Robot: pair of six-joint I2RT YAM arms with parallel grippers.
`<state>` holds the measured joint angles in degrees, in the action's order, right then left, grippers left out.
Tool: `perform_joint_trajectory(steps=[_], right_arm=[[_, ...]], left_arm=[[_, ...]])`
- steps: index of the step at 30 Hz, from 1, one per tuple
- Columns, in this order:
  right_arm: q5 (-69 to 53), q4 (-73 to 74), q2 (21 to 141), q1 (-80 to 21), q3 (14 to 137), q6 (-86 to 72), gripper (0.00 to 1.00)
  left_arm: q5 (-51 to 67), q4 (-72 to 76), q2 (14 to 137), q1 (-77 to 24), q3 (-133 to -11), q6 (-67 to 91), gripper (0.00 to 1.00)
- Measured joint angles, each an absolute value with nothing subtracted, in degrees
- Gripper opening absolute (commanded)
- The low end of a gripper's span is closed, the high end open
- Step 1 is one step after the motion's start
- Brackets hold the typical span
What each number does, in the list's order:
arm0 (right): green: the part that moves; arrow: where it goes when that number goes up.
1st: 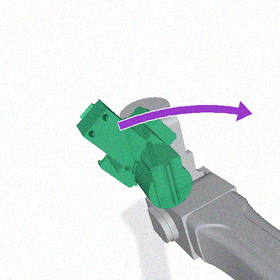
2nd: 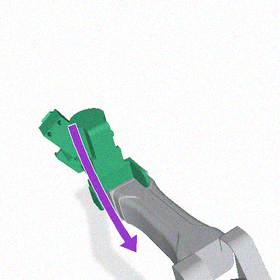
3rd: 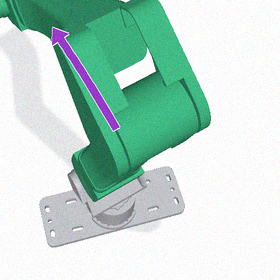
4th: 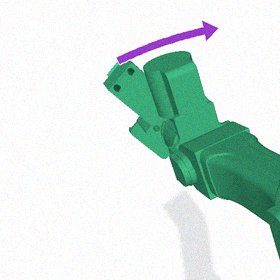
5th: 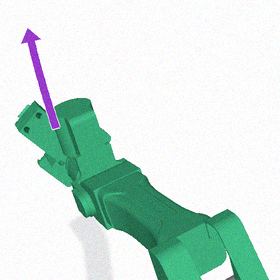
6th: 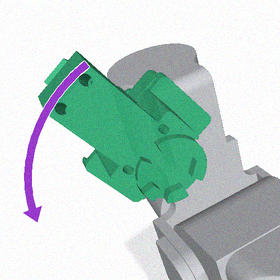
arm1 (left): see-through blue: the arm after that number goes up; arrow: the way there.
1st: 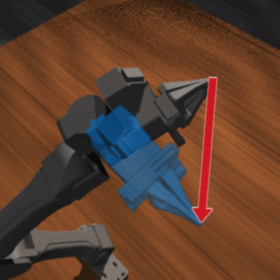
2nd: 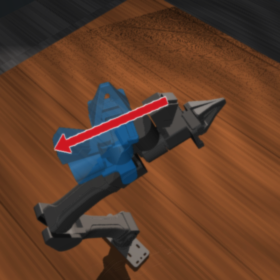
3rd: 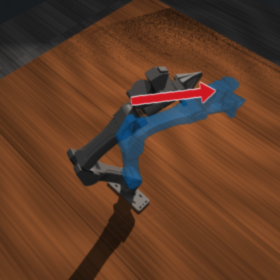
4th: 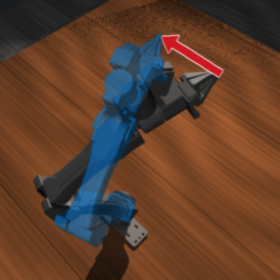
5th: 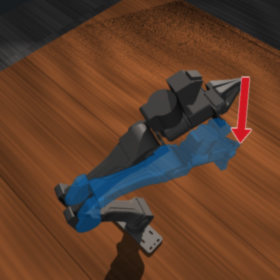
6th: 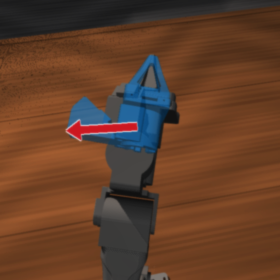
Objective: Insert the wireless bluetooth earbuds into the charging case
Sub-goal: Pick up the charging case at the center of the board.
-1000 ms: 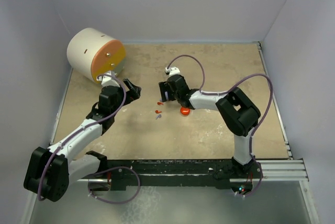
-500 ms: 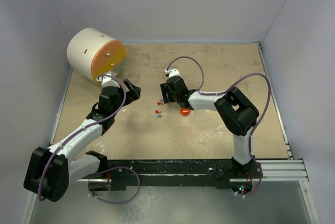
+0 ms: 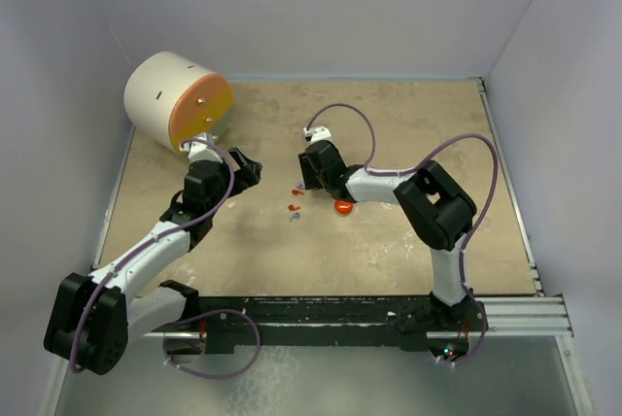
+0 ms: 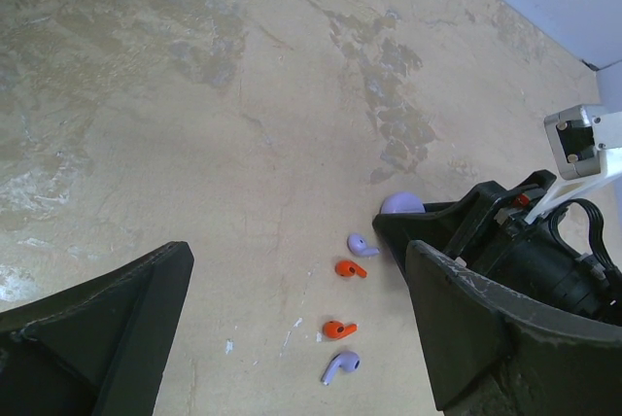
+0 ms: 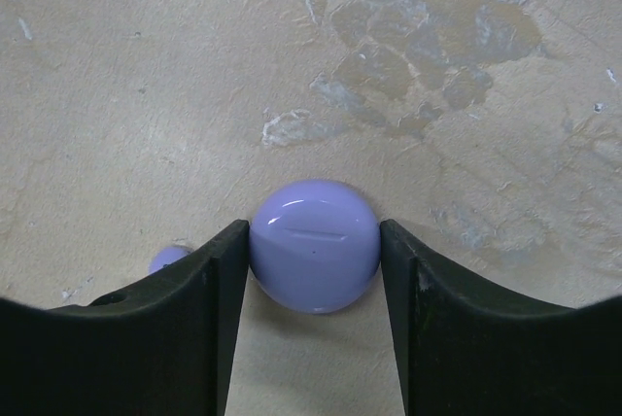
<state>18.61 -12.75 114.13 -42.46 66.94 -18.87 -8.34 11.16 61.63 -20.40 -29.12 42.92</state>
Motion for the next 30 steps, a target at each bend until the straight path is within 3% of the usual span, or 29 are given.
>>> perform_joint_trajectory(steps=[9,12,14,18,30], right_arm=[[18.65,-12.75,114.13,-42.70,66.94,-18.63,0.29],[18.52,-13.67,113.93,-42.78,66.43,-16.78,0.12],[18.11,-14.61,113.12,-42.85,65.30,-14.50,0.06],[15.35,-16.69,109.71,-42.85,63.18,-8.75,0.00],[2.66,-28.58,98.00,-42.87,59.33,6.83,0.00]], left_arm=[[-8.32,11.18,61.67,-20.40,-29.12,42.94,0.91],[-8.29,11.49,62.04,-20.40,-29.12,43.03,0.91],[-8.05,11.99,62.57,-20.40,-29.12,43.48,0.90],[-6.79,13.39,64.79,-20.40,-29.30,44.53,0.90],[-3.11,18.35,69.43,-20.40,-31.09,47.07,0.84]])
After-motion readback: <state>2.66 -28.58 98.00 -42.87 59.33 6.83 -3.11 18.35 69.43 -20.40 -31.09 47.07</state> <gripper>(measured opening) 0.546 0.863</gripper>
